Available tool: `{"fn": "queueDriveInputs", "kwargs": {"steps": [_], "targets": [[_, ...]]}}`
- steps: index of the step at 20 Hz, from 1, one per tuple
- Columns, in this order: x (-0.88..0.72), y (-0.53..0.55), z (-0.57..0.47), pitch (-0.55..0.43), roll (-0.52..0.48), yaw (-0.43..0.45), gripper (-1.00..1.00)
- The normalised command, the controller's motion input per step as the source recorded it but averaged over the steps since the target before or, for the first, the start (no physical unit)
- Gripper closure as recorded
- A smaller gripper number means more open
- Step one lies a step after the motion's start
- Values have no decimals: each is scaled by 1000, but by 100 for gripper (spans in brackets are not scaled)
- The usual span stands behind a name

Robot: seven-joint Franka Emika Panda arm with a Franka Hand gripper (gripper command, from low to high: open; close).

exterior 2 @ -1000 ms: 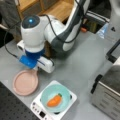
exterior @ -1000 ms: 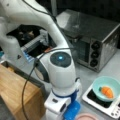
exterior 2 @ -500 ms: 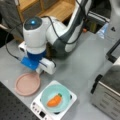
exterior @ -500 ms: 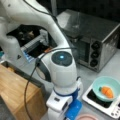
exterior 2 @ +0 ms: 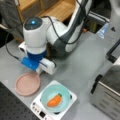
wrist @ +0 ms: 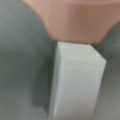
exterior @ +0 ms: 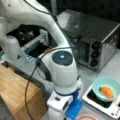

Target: Pick up the pan. Place the pan on the table. Pick up the bowl. Place the bowl on the stove.

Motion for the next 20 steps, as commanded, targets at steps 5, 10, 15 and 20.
{"fn": "queueDriveInputs", "kwargs": {"steps": [5,10,15,20], "targets": [[-49,55,65,-79,126,-157,-100],[-61,79,299,30,110,-170,-100],[-43,131,352,86,65,-163,-100],[-83,191,380,122,14,-116,-100]]}}
